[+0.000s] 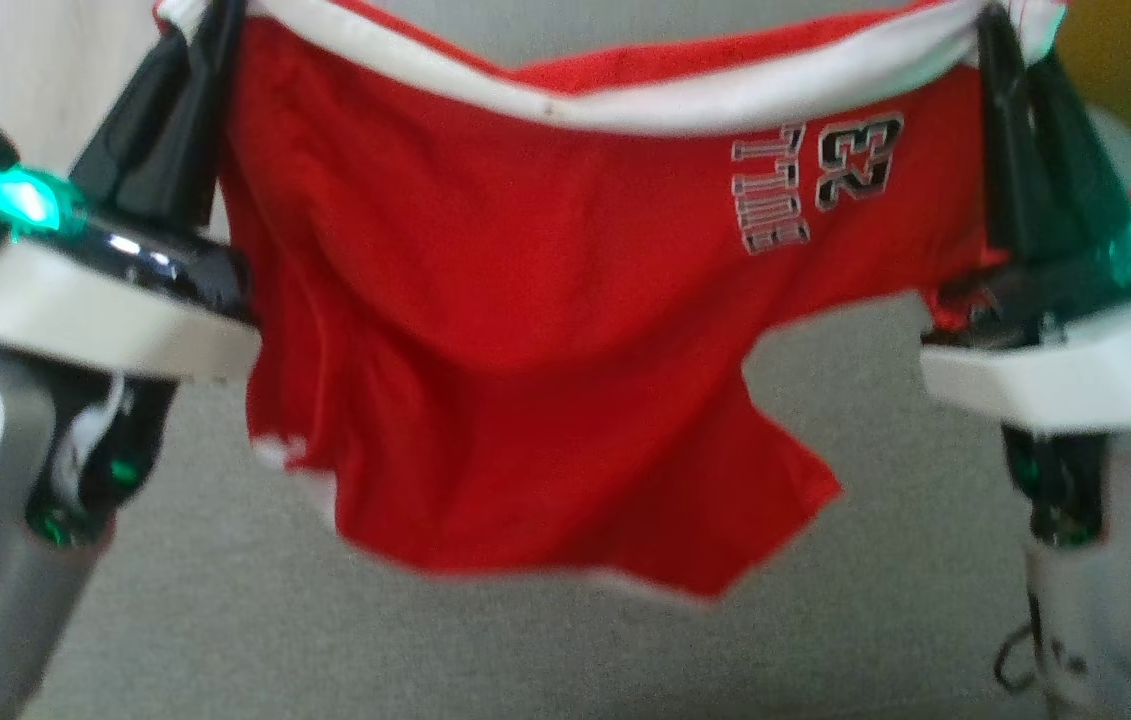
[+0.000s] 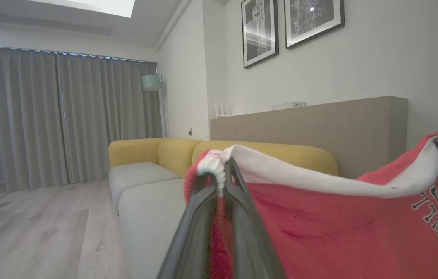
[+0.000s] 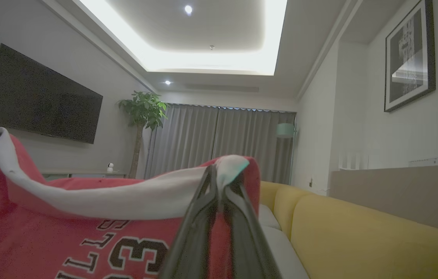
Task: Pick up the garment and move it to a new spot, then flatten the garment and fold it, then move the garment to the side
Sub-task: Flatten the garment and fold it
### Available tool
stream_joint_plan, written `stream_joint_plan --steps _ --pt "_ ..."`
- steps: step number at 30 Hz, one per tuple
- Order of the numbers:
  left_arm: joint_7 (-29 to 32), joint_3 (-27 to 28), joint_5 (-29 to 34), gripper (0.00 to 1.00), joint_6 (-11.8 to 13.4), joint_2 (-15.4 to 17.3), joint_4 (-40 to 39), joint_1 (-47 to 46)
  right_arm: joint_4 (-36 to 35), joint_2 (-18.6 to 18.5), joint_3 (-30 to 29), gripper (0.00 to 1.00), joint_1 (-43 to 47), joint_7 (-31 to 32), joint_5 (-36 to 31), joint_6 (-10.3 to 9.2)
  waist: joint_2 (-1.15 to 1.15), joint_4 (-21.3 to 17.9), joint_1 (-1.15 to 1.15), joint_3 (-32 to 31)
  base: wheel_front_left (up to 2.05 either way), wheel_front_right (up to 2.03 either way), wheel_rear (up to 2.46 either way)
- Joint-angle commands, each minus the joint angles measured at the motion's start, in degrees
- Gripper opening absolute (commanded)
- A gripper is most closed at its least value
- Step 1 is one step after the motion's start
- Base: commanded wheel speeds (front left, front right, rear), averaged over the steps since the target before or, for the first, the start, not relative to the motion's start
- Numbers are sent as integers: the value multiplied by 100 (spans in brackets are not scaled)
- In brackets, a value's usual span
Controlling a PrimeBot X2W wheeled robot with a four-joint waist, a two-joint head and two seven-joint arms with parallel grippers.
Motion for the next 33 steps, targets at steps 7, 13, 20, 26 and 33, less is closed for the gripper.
stream_joint_plan --steps 7,13,20,26,33 --pt "2 257 253 0 -471 208 1097 -1981 1224 -114 196 0 -2220 -232 -269 21 0 -87 0 1634 0 0 0" --pt "-651 275 747 0 -712 -85 2294 -3627 2395 25 21 0 -4073 -810 -737 21 0 -161 0 2334 0 0 0" --pt "-1530 -50 1069 0 -972 -406 3428 -4293 3252 110 29 0 -4534 -1347 -698 21 0 -134 0 3132 0 0 0" --pt "-1951 -438 889 0 -1105 -508 3840 -3829 3709 112 221 0 -3921 -1614 -456 21 0 -58 0 3496 0 0 0" --pt "-2333 -555 505 0 -1134 -486 3496 -2578 3393 113 123 0 -2684 -1694 -180 21 0 3 0 3259 0 0 0"
